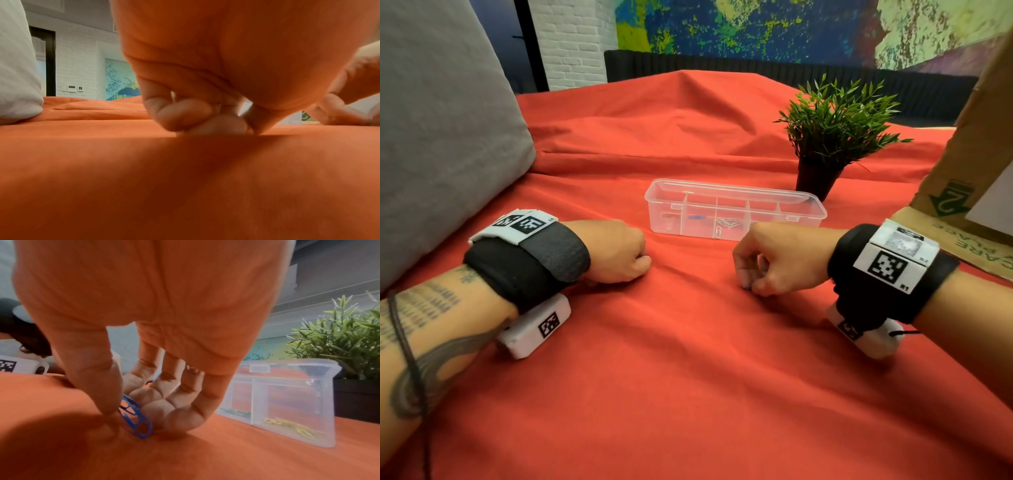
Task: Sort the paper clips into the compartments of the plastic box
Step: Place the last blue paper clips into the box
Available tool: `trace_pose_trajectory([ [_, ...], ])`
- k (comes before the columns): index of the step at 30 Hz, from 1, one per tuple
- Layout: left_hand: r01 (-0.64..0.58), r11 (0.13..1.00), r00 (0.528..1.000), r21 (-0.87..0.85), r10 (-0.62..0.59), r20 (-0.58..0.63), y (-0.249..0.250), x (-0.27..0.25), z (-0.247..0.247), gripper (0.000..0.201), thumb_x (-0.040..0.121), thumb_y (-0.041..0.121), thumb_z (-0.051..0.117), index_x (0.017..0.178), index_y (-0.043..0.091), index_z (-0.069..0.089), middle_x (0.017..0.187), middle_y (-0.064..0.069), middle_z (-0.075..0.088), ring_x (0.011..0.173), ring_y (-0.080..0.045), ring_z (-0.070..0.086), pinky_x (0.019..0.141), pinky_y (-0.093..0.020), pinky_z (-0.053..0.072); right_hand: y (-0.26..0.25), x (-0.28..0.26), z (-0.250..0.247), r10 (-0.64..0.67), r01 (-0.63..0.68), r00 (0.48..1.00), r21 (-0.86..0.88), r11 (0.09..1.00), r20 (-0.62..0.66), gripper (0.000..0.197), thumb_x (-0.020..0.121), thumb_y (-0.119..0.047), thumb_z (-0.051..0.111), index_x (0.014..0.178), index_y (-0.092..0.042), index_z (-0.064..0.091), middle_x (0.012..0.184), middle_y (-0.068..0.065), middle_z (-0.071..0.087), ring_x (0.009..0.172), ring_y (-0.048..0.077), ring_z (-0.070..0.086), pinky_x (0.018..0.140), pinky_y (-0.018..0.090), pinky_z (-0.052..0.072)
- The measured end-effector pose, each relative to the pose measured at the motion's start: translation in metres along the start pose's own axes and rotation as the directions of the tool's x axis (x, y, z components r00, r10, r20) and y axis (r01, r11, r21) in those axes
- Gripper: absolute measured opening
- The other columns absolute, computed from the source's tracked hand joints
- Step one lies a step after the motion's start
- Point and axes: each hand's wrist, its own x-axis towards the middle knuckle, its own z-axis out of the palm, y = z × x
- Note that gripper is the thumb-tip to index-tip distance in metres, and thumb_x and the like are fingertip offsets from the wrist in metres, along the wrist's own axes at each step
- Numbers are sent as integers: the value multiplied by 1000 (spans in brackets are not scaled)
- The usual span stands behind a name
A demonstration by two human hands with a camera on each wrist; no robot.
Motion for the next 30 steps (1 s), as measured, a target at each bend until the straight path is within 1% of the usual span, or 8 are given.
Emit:
trace_pose_trajectory([
  [4,5,1000,1000,-11,-5,16,1,-1,-2,49,101,42,38,79,9,67,73,-12,77,74,-36,77,83,-43,63,4,2,-7,4,1,995,49,999,-99,16,71,-9,71,69,-24,67,59,-18,65,58,4,61,59,26,52],
  [9,-1,1000,1000,-14,1,12,2,-2,-3,49,101,41,39,79,8,67,72,-12,78,74,-35,77,82,-42,63,8,11,-22,14,7,969,84,996,-247,4,76,-20,81,75,-21,77,61,-1,74,50,2,62,56,17,47],
  [16,-16,1000,1000,14,17,-18,5,-3,-2,46,104,38,40,80,8,65,87,-18,79,81,-37,69,82,-37,58,8,49,-49,113,6,796,194,981,-595,14,79,-9,73,79,-20,81,63,0,75,57,1,68,58,0,44],
  [18,-12,1000,1000,7,12,-20,4,-2,-2,46,103,38,40,79,8,64,88,-18,79,82,-37,70,81,-37,57,4,63,-53,141,-27,779,193,981,-611,18,78,-6,70,80,-19,81,64,2,75,62,5,70,61,0,46],
  [20,-6,1000,1000,4,6,-17,4,-2,-2,46,104,38,39,81,7,65,88,-17,79,83,-37,71,79,-36,56,1,76,-54,158,-73,788,164,984,-596,23,77,-3,66,82,-19,82,64,1,73,69,11,72,76,14,55],
  [22,-13,1000,1000,4,13,-23,4,-2,-2,46,104,38,39,78,8,62,89,-18,79,84,-37,70,82,-37,57,0,86,-53,187,-100,801,181,978,-569,27,78,-1,64,86,-19,83,67,0,74,73,12,72,82,22,56],
  [26,-24,1000,999,14,24,-31,5,-2,-3,42,104,37,41,75,12,58,96,-21,78,82,-36,64,84,-37,56,3,85,-53,186,-96,798,184,978,-573,31,80,-1,61,91,-20,83,66,-7,69,75,14,68,78,18,50],
  [30,-29,999,999,19,29,-31,6,-4,-4,42,104,36,41,75,12,58,96,-21,78,81,-36,62,85,-37,56,9,63,-57,127,-31,804,171,985,-581,22,77,-5,66,78,-22,79,61,-2,73,62,10,71,65,12,54],
])
